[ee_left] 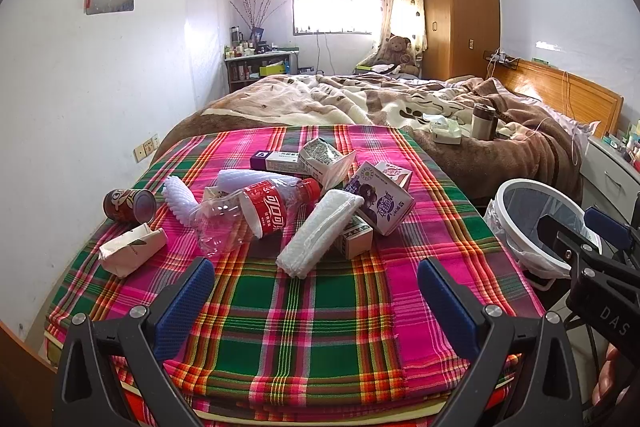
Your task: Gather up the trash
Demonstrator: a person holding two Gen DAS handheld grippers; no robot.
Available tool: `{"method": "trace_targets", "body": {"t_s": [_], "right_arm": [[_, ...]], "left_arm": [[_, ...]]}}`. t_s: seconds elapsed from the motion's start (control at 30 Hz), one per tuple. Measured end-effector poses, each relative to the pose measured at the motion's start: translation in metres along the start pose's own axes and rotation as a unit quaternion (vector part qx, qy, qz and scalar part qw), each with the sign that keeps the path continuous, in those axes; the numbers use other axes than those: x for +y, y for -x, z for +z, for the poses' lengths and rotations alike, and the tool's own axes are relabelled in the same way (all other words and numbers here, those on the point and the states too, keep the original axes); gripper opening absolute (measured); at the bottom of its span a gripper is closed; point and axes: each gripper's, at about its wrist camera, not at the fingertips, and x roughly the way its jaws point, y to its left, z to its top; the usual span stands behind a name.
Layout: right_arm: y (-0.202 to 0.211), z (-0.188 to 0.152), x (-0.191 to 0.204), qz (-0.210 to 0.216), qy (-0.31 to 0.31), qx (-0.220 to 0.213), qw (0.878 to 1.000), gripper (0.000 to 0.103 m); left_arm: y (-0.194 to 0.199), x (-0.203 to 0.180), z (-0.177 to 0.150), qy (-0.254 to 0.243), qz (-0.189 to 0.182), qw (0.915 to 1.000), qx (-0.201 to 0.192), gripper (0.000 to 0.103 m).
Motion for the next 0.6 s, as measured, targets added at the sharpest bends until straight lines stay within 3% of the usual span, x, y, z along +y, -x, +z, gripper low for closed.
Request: {"method": "trace_targets", "body": {"t_s": [0.6], "right_arm": [[0.002,0.0002,-0.0005,-0.001,0.0,-0.001,1.0,0.079]], "left_arm": [[0.0007,-0.0001,-0.0002,0.0,0.0,1.0,-0.001,0.103]]}}
